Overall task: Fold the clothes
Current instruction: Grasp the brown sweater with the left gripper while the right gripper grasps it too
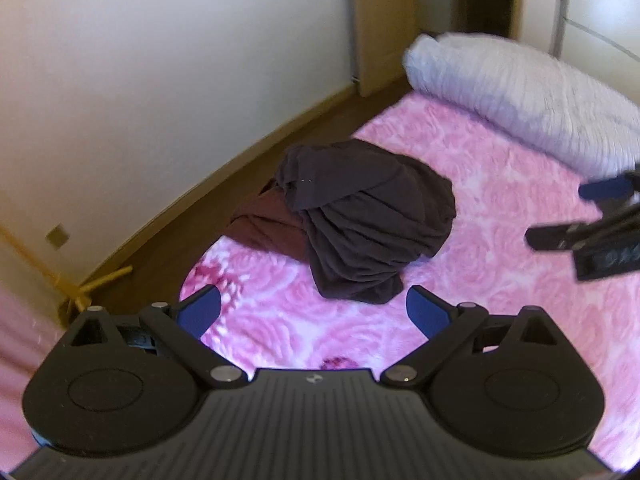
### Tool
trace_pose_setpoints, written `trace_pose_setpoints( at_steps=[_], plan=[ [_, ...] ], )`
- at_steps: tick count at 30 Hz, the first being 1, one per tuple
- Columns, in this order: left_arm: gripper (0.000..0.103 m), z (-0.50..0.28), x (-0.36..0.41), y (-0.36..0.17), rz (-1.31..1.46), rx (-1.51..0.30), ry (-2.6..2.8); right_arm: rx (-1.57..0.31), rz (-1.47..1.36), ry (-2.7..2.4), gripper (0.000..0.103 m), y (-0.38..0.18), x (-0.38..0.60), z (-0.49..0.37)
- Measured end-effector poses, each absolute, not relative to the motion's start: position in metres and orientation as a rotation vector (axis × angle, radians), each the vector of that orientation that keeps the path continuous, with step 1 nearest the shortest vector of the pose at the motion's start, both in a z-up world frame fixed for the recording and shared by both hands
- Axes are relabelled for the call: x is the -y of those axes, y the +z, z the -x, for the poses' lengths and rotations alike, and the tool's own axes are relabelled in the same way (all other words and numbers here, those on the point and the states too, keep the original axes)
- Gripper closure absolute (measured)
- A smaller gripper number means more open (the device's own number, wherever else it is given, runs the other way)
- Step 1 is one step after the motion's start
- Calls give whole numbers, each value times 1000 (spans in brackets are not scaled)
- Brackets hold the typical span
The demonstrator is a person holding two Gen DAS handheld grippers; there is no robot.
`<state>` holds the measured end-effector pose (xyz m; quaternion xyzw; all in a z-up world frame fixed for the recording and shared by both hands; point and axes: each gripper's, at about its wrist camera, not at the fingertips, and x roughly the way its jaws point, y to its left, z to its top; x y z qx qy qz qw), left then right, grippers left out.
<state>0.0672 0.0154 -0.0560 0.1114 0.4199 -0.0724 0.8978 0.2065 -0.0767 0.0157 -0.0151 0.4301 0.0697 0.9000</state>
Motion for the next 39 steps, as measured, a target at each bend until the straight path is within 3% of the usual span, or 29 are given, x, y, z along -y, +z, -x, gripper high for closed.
trace_pose_setpoints(
  at_steps=[12,14,18,20,21,22,23,24,25,31,39],
  plan=[
    [10,-257,-38,-171,-527,-824,-535,-957,254,229,11,-91,63,-366],
    [15,-290,-39,-188,-518,-818,-579,-937,290,258,12,-113,59,-390],
    [32,-332,-41,-211,-526,-789,-623,-908,321,277,12,-148,56,-432],
    [45,-343,-42,-216,-527,-782,-642,-924,304,280,29,-160,59,-449],
    [62,-347,-42,-216,-520,-785,-660,-939,284,288,40,-162,61,-454],
    [84,-348,-42,-214,-513,-787,-680,-943,271,284,58,-160,64,-455],
    [94,-346,-41,-211,-521,-781,-691,-947,256,275,70,-156,67,-456],
    [98,-342,-38,-207,-542,-764,-696,-949,234,262,79,-150,72,-454],
    [103,-335,-34,-200,-557,-732,-707,-943,204,238,82,-140,80,-448],
    [103,-256,8,-128,-535,-538,-886,-833,-11,66,84,-70,142,-374],
    [103,-77,125,-59,-461,-412,-1302,-780,-193,-247,84,-12,247,-156]
  ],
)
